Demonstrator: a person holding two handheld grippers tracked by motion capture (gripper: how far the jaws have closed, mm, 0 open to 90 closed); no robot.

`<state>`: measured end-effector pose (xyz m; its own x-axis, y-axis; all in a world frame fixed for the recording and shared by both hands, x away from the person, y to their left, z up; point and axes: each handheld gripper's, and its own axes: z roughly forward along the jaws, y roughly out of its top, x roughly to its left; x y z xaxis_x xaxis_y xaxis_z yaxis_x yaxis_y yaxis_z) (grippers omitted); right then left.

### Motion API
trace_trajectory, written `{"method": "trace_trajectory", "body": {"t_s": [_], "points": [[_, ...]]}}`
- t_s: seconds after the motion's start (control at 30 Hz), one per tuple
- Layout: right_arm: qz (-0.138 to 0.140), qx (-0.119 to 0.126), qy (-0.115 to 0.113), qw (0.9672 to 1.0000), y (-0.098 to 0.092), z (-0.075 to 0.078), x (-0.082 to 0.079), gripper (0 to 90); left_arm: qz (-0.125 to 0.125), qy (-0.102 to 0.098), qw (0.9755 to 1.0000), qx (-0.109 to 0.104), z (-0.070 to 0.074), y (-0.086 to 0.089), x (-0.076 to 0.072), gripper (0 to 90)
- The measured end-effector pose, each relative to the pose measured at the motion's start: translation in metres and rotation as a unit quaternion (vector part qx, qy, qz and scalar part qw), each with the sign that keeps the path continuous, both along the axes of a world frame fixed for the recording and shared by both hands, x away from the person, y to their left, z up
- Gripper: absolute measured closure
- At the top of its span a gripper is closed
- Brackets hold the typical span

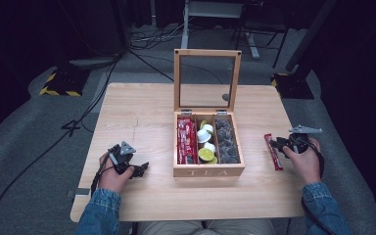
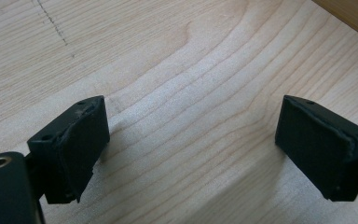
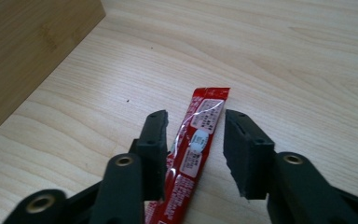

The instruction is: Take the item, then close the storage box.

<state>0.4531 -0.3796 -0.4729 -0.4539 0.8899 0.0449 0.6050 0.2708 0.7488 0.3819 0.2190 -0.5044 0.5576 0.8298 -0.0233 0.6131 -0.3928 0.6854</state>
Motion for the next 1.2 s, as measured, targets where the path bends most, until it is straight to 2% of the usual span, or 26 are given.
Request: {"method": "trace_trajectory", "body": {"t_s": [0.07, 0.17, 0.3, 0.37, 0.5, 0.73, 0.77, 0.93, 1.2], "points": [[-0.003, -0.002, -0.008, 1.0, 0.0, 0.001, -0.001, 52.2, -0.001, 0.0, 1.0, 0.002, 0.0, 0.0, 0.001, 10.1], [-0.002, 0.012, -0.023, 0.9997, -0.002, 0.004, -0.003, 44.6, -0.001, 0.001, 1.0, 0.001, 0.0, 0.0, 0.002, 10.0], [-0.001, 0.03, -0.04, 0.9988, -0.004, 0.011, -0.006, 40.6, -0.001, 0.001, 1.0, 0.001, 0.0, 0.0, 0.002, 10.0], [-0.007, 0.042, -0.043, 0.9982, -0.004, 0.016, -0.008, 40.2, -0.001, 0.001, 1.0, 0.002, 0.0, 0.0, 0.003, 10.0], [-0.001, 0.063, -0.052, 0.9966, -0.002, 0.027, -0.013, 39.6, -0.003, 0.0, 1.0, 0.003, 0.0, 0.0, 0.003, 9.9], [0.026, 0.07, -0.065, 0.9951, 0.011, 0.041, -0.02, 40.8, -0.002, 0.0, 1.0, 0.002, 0.0, 0.0, 0.004, 10.0], [0.031, 0.07, -0.073, 0.9943, 0.014, 0.045, -0.022, 41.0, -0.002, 0.0, 1.0, 0.002, 0.0, 0.0, 0.004, 9.9], [0.044, 0.086, -0.086, 0.9916, 0.022, 0.055, -0.025, 41.0, -0.002, 0.0, 1.0, 0.002, 0.0, 0.0, 0.004, 9.9], [0.06, 0.09, -0.1, 0.9891, 0.033, 0.072, -0.028, 40.3, -0.001, 0.001, 1.0, 0.002, 0.0, 0.0, 0.004, 9.9]]}}
